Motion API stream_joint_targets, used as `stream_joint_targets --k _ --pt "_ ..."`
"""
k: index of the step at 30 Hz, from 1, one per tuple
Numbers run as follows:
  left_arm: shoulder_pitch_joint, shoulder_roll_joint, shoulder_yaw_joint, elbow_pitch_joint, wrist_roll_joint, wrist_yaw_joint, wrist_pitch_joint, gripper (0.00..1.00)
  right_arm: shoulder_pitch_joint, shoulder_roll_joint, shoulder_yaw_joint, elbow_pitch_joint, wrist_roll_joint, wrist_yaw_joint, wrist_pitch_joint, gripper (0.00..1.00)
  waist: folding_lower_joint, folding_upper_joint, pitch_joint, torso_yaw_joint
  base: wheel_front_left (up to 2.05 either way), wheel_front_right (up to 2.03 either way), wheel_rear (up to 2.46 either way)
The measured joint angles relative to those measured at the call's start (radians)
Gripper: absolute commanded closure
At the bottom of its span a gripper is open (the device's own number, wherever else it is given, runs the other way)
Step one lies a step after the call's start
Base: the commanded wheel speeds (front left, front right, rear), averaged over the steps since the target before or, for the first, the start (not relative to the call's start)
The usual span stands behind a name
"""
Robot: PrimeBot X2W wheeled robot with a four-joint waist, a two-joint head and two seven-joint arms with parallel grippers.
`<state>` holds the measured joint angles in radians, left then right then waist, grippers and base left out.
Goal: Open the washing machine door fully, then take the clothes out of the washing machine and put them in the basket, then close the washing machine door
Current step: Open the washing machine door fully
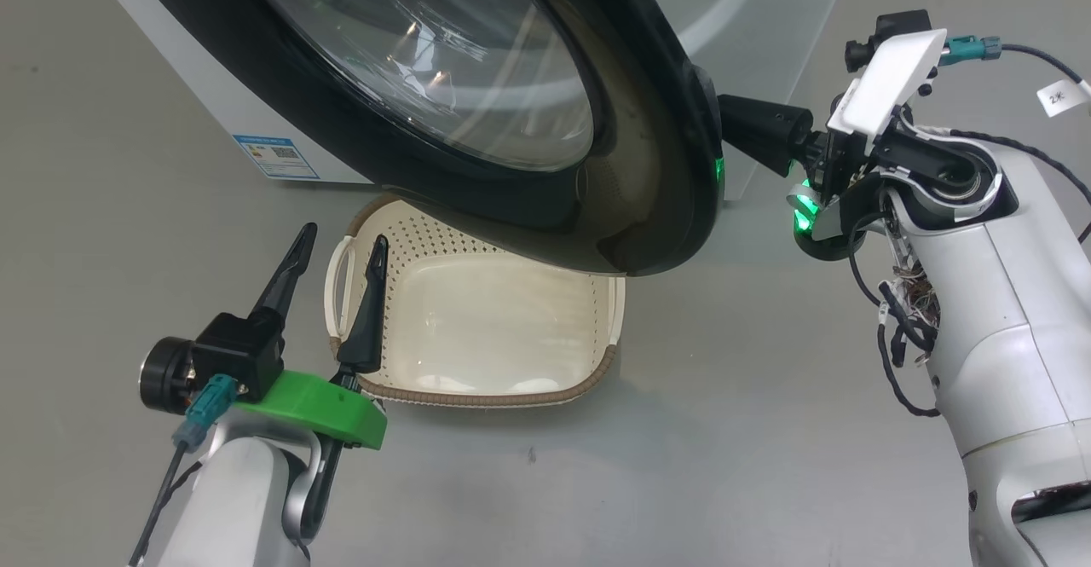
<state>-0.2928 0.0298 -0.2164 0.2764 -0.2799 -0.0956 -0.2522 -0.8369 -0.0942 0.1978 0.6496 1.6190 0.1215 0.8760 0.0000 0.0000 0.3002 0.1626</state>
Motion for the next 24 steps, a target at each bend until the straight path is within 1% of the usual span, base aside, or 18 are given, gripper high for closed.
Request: stream_joint_targets --k 2,15,24 --pt "0.008 0.0 0.004 0.001 0.0 0.007 0.0 0.0 0.021 0.004 0.005 -0.016 0.002 0.0 0.0 1.0 0.0 0.0 -0.008 0.0 0.0 0.0 0.0" --pt "0.043 0.001 0.006 0.003 0.0 0.011 0.0 0.0 0.16 0.019 0.029 -0.132 0.044 0.0 0.003 1.0 0.0 0.0 -0.053 0.003 0.0 0.0 0.0" --pt "0.069 0.001 0.002 0.006 0.0 0.02 0.0 0.0 0.251 0.024 0.044 -0.212 0.059 0.0 -0.021 1.0 0.0 0.0 -0.079 0.02 0.0 0.0 0.0"
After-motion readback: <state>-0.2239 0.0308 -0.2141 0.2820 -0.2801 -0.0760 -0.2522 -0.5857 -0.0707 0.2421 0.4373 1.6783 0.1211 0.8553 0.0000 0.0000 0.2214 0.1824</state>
